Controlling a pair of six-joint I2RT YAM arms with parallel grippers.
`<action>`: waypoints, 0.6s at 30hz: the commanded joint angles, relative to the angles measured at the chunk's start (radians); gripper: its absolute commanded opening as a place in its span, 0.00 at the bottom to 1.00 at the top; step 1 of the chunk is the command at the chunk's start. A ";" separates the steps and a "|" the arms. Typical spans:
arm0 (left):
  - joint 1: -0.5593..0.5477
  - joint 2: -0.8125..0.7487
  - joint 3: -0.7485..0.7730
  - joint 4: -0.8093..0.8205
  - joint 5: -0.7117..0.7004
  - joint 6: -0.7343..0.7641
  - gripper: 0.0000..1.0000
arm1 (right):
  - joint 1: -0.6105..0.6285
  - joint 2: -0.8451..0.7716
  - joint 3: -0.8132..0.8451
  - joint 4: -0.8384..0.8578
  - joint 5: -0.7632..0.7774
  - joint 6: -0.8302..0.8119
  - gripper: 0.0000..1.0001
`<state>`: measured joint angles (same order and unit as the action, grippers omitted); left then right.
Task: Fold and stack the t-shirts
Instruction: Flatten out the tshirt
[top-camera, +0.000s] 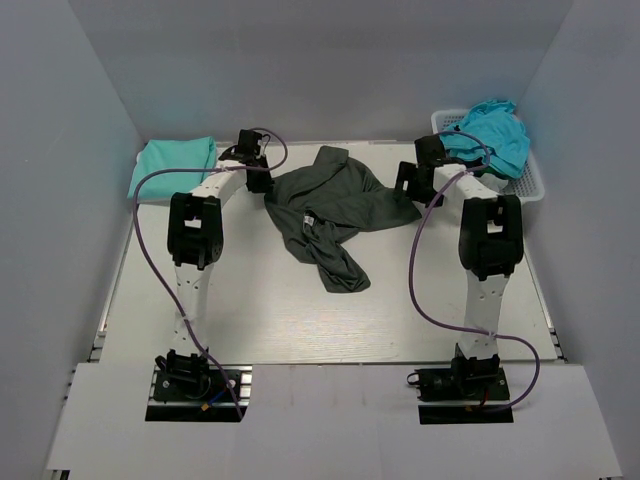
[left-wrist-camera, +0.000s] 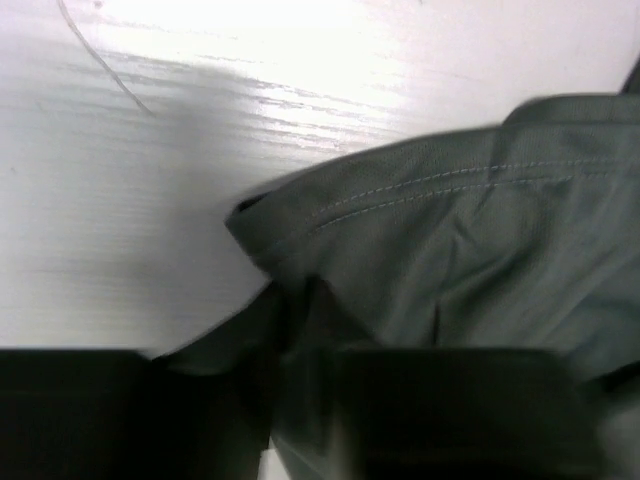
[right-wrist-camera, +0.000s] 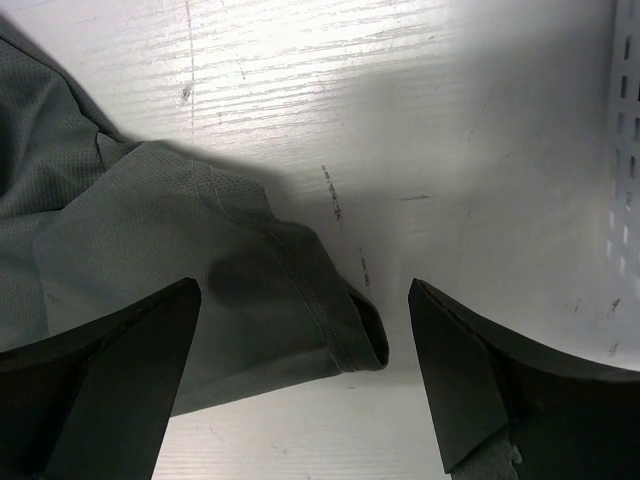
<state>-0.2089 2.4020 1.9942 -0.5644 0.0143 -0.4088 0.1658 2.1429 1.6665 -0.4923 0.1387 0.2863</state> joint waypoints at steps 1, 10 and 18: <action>0.002 0.016 -0.031 -0.015 0.050 0.024 0.20 | -0.011 0.020 0.045 -0.028 0.012 0.053 0.91; 0.002 -0.047 -0.049 -0.005 0.030 0.024 0.00 | -0.005 -0.014 -0.092 0.035 -0.102 0.033 0.75; 0.002 -0.162 -0.117 0.046 0.041 0.024 0.00 | 0.000 -0.064 -0.165 0.130 -0.208 0.013 0.00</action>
<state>-0.2070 2.3508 1.8980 -0.5167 0.0433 -0.3927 0.1593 2.1159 1.5311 -0.3836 -0.0113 0.3008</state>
